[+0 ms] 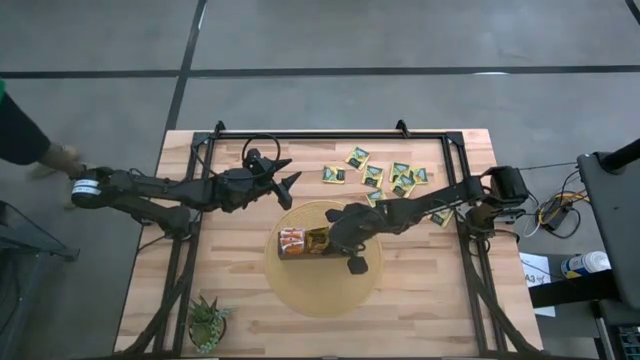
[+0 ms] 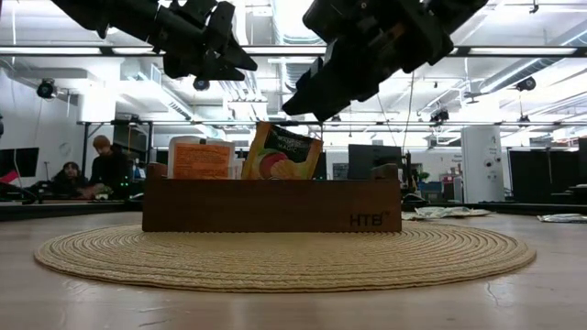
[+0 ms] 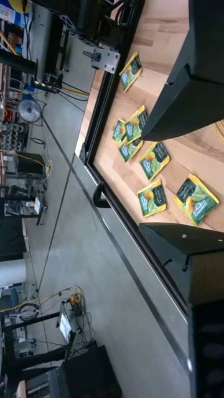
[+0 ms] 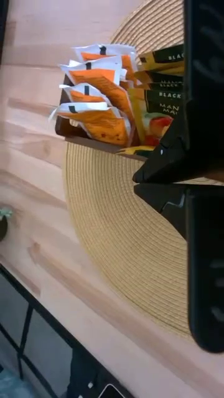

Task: Pick & Place Tea
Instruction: Put the orange tea bag into the middle section of the wooden organizer

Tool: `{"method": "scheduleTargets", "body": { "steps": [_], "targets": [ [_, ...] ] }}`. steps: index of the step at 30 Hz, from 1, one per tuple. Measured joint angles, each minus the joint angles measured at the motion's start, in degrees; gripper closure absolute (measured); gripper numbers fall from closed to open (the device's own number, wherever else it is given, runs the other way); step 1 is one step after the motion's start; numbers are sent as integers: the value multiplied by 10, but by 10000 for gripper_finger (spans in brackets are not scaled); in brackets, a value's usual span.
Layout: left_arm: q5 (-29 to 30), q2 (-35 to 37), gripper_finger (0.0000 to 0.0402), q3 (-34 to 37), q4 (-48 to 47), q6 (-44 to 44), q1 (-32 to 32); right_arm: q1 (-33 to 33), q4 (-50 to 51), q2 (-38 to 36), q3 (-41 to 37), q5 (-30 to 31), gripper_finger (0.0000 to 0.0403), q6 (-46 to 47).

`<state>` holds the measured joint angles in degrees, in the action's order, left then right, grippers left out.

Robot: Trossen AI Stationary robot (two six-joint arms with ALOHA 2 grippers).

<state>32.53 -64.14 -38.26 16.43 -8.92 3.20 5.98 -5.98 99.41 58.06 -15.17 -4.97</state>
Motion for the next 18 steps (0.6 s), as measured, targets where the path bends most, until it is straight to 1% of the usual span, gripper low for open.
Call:
{"method": "scheduleTargets", "body": {
  "steps": [11, 18],
  "targets": [
    [0, 0, 182, 0, -2, 0, 0, -10, -23, 54, 4, 21, 394, -1],
    [0, 0, 182, 0, -4, -1, 0, -23, -21, 61, 27, 21, 394, -2]
  ]
}}
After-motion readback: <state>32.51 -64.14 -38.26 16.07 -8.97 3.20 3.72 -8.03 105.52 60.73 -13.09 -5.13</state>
